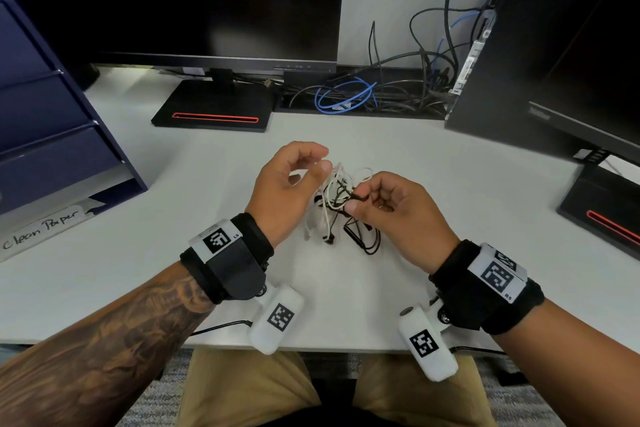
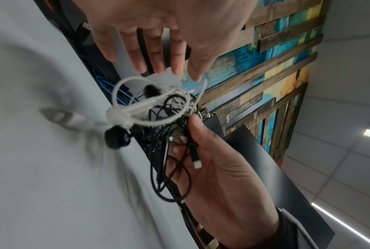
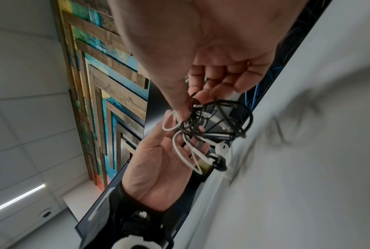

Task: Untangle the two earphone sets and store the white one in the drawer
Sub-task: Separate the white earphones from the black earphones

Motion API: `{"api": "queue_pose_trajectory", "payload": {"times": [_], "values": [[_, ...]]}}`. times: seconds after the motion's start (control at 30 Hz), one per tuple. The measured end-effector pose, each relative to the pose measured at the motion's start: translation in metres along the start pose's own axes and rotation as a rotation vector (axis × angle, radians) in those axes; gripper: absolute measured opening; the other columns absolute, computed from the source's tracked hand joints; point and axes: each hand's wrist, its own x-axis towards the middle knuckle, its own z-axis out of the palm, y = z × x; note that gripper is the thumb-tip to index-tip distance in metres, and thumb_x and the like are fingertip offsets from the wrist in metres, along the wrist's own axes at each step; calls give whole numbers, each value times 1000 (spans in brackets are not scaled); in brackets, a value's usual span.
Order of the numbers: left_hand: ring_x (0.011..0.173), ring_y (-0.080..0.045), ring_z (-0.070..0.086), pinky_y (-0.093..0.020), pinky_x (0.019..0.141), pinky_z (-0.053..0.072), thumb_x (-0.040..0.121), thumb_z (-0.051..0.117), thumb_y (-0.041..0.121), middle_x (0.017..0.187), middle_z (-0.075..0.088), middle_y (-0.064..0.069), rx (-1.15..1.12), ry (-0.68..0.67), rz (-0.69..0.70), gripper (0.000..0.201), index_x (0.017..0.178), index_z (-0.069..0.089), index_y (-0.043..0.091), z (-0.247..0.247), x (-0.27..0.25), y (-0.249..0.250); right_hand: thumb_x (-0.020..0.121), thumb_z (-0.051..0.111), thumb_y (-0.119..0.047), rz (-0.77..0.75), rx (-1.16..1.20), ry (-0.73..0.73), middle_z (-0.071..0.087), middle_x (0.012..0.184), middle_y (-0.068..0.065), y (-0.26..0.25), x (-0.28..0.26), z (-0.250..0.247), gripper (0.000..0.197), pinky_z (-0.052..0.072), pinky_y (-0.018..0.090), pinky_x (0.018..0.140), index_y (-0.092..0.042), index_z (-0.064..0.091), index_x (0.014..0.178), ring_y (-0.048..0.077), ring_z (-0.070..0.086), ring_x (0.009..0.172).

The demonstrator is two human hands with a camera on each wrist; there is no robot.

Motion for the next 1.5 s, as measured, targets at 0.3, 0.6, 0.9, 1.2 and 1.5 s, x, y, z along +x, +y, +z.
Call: {"api": "queue_pose_trajectory", "payload": {"times": [0.3,0.6,0.9,1.2,1.5], "values": [[85,-21,64,-37,84,54,89,73,17,89,70,5,40,-210,1,5,92,70,14,-1,1,-1,91,74,-17,-68,17,51,70,87,15,-9,-3,0,12,54,45,80,-6,70,88,32,64,81],[70,2,51,-14,71,40,98,59,21,74,59,15,244,-123,77,15,85,63,19,-15,15,0,100,59,-11,-67,52,255,71,87,-4,-9,8,-13,14,50,23,75,-19,62,89,12,66,84],[81,-18,64,-40,80,53,100,55,24,81,65,4,285,-115,20,17,87,61,15,-33,27,3,80,63,-1,-84,320,320,53,78,16,-29,12,-25,23,54,31,72,-18,56,94,24,61,71],[66,-6,59,-26,67,53,100,54,16,75,61,3,198,-25,49,13,90,60,9,-44,35,13,92,72,-14,-113,-93,397,60,76,-7,-36,17,-46,12,41,26,65,-22,65,95,2,51,60],[75,-9,64,-23,67,46,100,54,24,82,66,4,493,25,103,14,87,56,18,-72,50,8,89,76,-34,-122,-424,370,51,61,13,-46,22,-80,19,38,10,54,-17,69,83,9,41,52]]}}
